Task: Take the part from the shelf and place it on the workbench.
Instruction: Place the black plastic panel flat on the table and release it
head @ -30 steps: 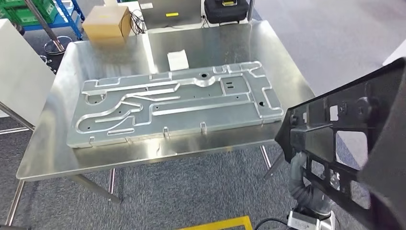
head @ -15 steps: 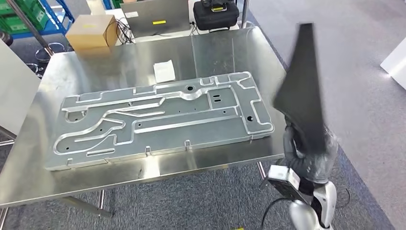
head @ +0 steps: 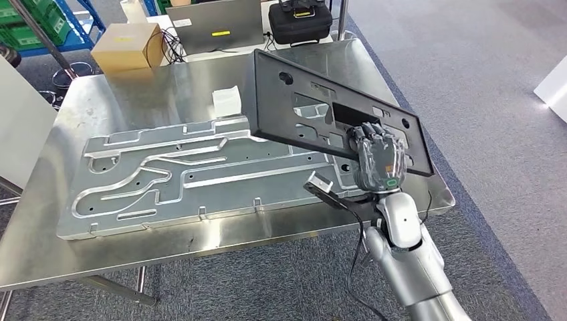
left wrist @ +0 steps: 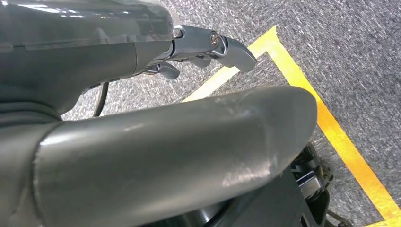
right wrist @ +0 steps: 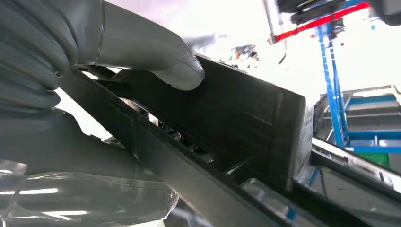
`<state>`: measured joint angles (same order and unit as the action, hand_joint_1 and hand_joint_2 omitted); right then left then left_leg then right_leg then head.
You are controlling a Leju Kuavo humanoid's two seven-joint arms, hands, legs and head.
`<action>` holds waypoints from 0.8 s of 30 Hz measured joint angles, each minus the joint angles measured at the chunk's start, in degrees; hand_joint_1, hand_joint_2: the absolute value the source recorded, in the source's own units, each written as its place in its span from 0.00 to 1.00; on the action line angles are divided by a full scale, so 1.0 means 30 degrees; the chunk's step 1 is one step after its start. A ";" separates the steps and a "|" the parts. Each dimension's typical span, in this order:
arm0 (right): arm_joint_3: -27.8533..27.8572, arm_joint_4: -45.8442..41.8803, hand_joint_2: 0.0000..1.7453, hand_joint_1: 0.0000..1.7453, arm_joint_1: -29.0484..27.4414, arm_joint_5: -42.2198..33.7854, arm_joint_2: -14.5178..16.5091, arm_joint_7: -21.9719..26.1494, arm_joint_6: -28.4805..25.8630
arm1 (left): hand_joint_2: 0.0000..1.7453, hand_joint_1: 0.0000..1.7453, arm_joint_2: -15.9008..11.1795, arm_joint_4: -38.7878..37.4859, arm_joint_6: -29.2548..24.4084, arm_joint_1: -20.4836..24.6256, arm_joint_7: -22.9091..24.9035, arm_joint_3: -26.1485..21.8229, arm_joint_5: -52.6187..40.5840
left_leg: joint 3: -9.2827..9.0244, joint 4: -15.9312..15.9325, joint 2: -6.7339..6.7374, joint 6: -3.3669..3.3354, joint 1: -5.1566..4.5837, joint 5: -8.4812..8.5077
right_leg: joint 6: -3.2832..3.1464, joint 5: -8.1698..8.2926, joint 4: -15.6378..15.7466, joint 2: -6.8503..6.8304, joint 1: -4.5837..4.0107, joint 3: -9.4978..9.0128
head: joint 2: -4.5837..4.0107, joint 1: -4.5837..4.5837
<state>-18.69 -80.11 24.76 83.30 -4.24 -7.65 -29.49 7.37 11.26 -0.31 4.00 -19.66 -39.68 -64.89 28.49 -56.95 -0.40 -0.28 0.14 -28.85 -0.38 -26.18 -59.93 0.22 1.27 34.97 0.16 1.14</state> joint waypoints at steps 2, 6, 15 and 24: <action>-0.0046 0.0543 1.00 1.00 0.0436 0.0348 -0.0002 -0.0151 0.0011 | 0.00 0.00 0.0013 0.0000 0.0009 0.0026 0.0042 0.0027 -0.0034 | 0.0001 0.0002 -0.0008 0.0128 0.0017 0.0005 | 0.0000 0.0001 -0.0009 -0.0008 -0.0005 0.0002 | 0.0000 0.0004; -0.1141 0.4643 1.00 1.00 0.3308 0.2080 -0.0478 -0.1642 0.0450 | 0.00 0.00 0.0128 0.0000 0.0040 0.0179 0.0188 0.0262 -0.0289 | 0.0023 -0.0025 -0.0009 0.0278 0.0008 0.0010 | 0.0081 0.0055 0.0036 -0.0024 0.0015 -0.0022 | 0.0000 0.0009; -0.2800 0.8450 1.00 1.00 0.5288 0.1803 -0.1007 -0.1323 0.0812 | 0.00 0.00 0.0290 0.0000 0.0262 0.0355 0.0264 0.0395 -0.0639 | 0.0049 -0.0055 -0.0014 0.0275 -0.0003 0.0003 | 0.0180 0.0117 0.0198 -0.0036 0.0020 -0.0042 | 0.0003 0.0013; -0.2958 1.0508 1.00 1.00 0.5968 0.1587 -0.0769 -0.0469 0.0590 | 0.00 0.00 0.0364 0.0000 0.0338 0.0443 0.0309 0.0526 -0.0770 | 0.0084 -0.0059 -0.0017 0.0258 -0.0003 -0.0008 | 0.0196 0.0126 0.0261 -0.0051 0.0029 -0.0042 | 0.0002 0.0013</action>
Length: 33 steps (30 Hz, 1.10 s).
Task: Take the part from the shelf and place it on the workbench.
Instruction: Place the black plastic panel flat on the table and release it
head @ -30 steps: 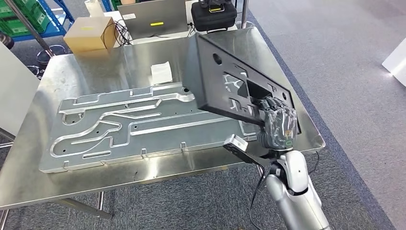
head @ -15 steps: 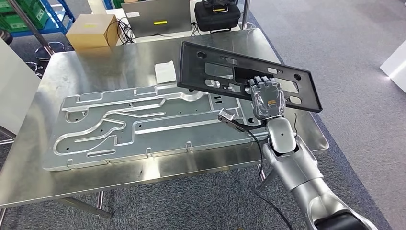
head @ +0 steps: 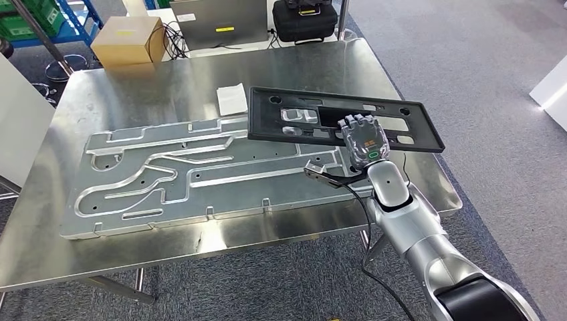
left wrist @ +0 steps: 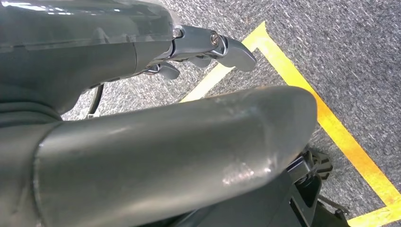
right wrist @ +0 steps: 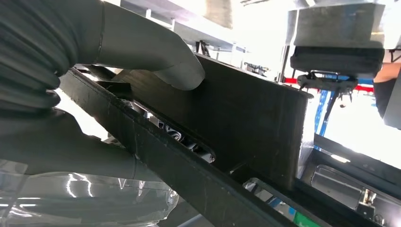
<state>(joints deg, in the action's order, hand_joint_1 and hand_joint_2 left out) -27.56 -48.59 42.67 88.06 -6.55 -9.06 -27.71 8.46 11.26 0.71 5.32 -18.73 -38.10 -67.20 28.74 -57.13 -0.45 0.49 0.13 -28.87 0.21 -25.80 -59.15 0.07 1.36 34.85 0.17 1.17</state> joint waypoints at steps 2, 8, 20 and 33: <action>-0.0015 0.0250 1.00 1.00 0.0095 -0.0126 0.0073 0.0483 0.0000 | 0.00 0.00 0.0007 0.0000 0.0044 0.0003 -0.0009 0.0024 -0.0038 | 0.0006 0.0000 0.0001 -0.0008 0.0000 -0.0005 | 0.0001 0.0001 0.0002 0.0004 0.0000 0.0000 | -0.0002 0.0000; -0.0549 0.1659 1.00 1.00 0.0647 -0.0679 0.0864 0.2500 0.0107 | 0.00 0.00 0.0064 0.0000 0.0230 0.0141 -0.0168 0.0171 -0.0088 | 0.0007 0.0001 -0.0006 -0.0021 0.0004 -0.0013 | 0.0004 0.0001 0.0002 0.0001 -0.0008 0.0002 | 0.0000 -0.0004; -0.2087 0.4124 1.00 1.00 0.1513 -0.1672 0.3063 0.3414 0.0319 | 0.00 0.00 0.0326 0.0000 -0.0182 0.0353 0.0204 0.0242 -0.0221 | -0.0002 0.0000 -0.0001 -0.0017 0.0003 -0.0010 | 0.0006 0.0003 0.0008 0.0006 -0.0015 0.0010 | 0.0002 0.0000; -0.2712 0.5018 1.00 1.00 0.1475 -0.1960 0.3617 0.3338 -0.0483 | 0.00 0.00 0.0399 0.0000 -0.0415 0.0385 0.0432 0.0242 -0.0204 | 0.0008 -0.0004 0.0000 -0.0019 -0.0001 -0.0012 | 0.0021 0.0012 0.0044 0.0007 -0.0013 0.0007 | -0.0002 0.0002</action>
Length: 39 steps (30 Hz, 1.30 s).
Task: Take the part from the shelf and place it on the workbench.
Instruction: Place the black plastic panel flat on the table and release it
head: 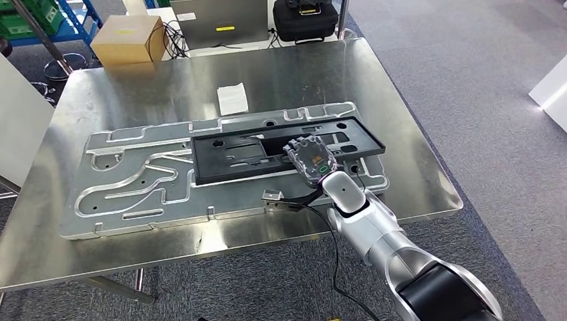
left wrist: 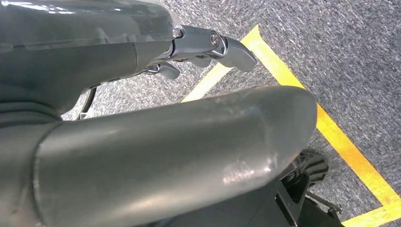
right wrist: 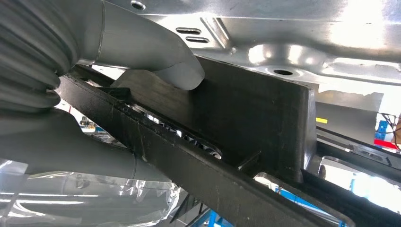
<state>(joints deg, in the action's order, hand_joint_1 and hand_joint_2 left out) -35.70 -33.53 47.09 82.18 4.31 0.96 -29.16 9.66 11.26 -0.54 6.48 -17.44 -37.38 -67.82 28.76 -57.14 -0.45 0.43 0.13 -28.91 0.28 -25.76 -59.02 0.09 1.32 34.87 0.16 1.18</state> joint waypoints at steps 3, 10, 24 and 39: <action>-0.0105 0.0173 1.00 1.00 -0.0009 0.0031 0.0024 -0.0083 -0.0269 | 0.00 0.00 0.0000 0.0000 -0.0113 0.0015 0.0025 -0.0004 0.0020 | 0.0000 0.0000 0.0000 0.0000 0.0000 0.0000 | 0.0000 0.0000 0.0001 0.0000 0.0000 0.0000 | 0.0003 -0.0002; -0.0269 0.0569 1.00 1.00 -0.0018 0.0089 0.0073 -0.0239 -0.0450 | 0.00 0.00 0.0000 0.0000 -0.0264 0.0075 0.0087 -0.0020 0.0189 | -0.0001 0.0000 0.0000 0.0000 0.0000 0.0000 | 0.0000 0.0000 0.0001 0.0000 -0.0001 0.0000 | 0.0002 -0.0002; -0.0290 0.1126 1.00 0.00 -0.0201 0.0087 0.0073 -0.0280 -0.1004 | 1.00 0.00 -0.0002 0.0000 0.0340 0.0103 -0.0445 -0.0137 0.0315 | 0.0000 -0.0001 0.0000 0.0000 0.0000 -0.0001 | 0.0000 0.0000 0.0007 0.0002 0.0000 -0.0002 | 0.0002 -0.0002; -0.0290 0.1137 1.00 0.00 -0.0220 -0.0049 0.0080 -0.0282 -0.1157 | 1.00 0.00 0.0000 0.0000 0.0195 0.0205 -0.0029 -0.0299 0.0381 | -0.0009 -0.0001 0.0001 0.0000 0.0000 -0.0001 | 0.0004 0.0003 0.0008 0.0003 -0.0002 -0.0008 | 0.0004 -0.0004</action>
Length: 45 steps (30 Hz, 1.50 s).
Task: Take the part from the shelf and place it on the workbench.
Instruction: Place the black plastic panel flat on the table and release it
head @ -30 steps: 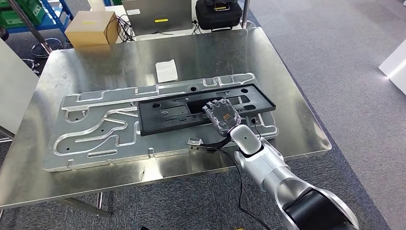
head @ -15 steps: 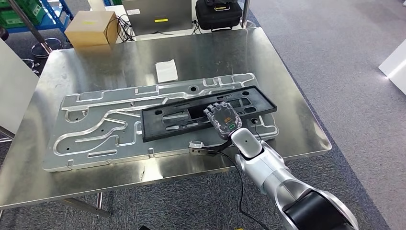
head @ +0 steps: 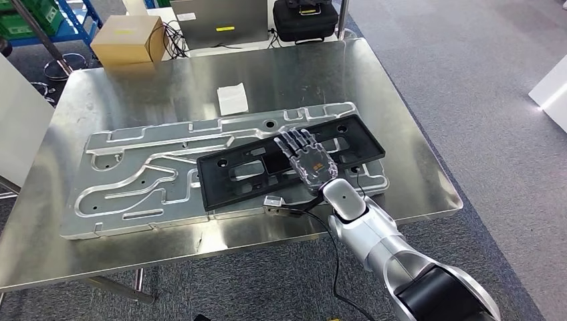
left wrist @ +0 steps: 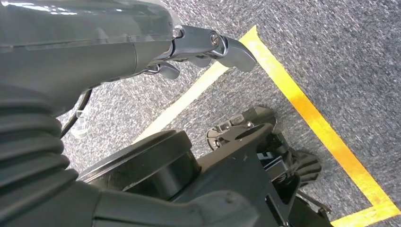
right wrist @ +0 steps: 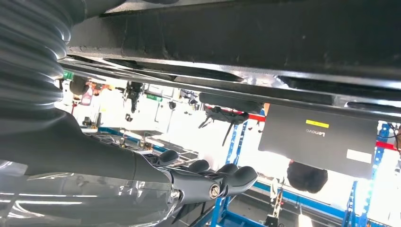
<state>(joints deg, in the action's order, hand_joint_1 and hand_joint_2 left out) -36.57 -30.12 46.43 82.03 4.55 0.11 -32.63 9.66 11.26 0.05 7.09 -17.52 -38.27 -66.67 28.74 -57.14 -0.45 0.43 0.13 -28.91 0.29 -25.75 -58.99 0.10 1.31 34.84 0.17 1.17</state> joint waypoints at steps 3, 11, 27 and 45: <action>0.0000 0.0035 1.00 0.00 -0.0019 -0.0053 0.0000 0.0000 -0.0054 | 1.00 0.00 0.0000 0.0000 0.0146 0.0003 -0.0135 -0.0095 0.0080 | -0.0003 0.0000 0.0000 0.0000 -0.0001 0.0000 | 0.0000 0.0000 0.0001 0.0000 0.0000 -0.0003 | -0.0004 0.0002; 0.0005 0.0124 1.00 0.00 -0.0216 -0.0496 -0.0057 0.0046 -0.0516 | 0.25 0.00 0.0000 0.0000 0.0691 -0.0025 -0.1207 -0.0253 0.0452 | -0.0021 0.0000 0.0004 -0.0001 -0.0005 0.0000 | 0.0002 0.0001 0.0005 0.0004 -0.0001 -0.0018 | -0.0004 0.0002; 0.2519 -0.4998 1.00 0.00 -0.3236 -0.6564 -0.1399 0.3073 -0.2014 | 0.00 0.00 0.0009 0.0000 0.1579 -0.0453 -0.2448 -0.1918 0.2140 | -0.0204 0.0469 0.0043 -0.0619 0.0021 0.0458 | 0.0493 0.0100 0.0240 0.0005 0.0094 -0.0143 | -0.0005 0.0000; 0.8692 -2.4776 1.00 0.00 -1.4239 -2.2616 -0.3357 0.9885 0.2058 | 0.00 0.00 -0.0200 0.0000 0.1404 -0.1470 -0.3626 -0.2565 0.1745 | 0.1041 -0.2840 0.0026 0.0242 0.0173 -0.2199 | -0.0397 -0.0102 -0.0588 -0.0053 0.0049 0.0452 | -0.0002 -0.0162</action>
<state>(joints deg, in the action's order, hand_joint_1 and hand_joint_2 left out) -10.49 -104.45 3.72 14.19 -5.52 29.76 -26.46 9.06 11.26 4.26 2.68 -28.40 -45.97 -61.44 31.86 -65.66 -0.37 1.16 0.64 -35.51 -0.90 -26.06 -60.76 -0.06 1.46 36.20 0.17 0.68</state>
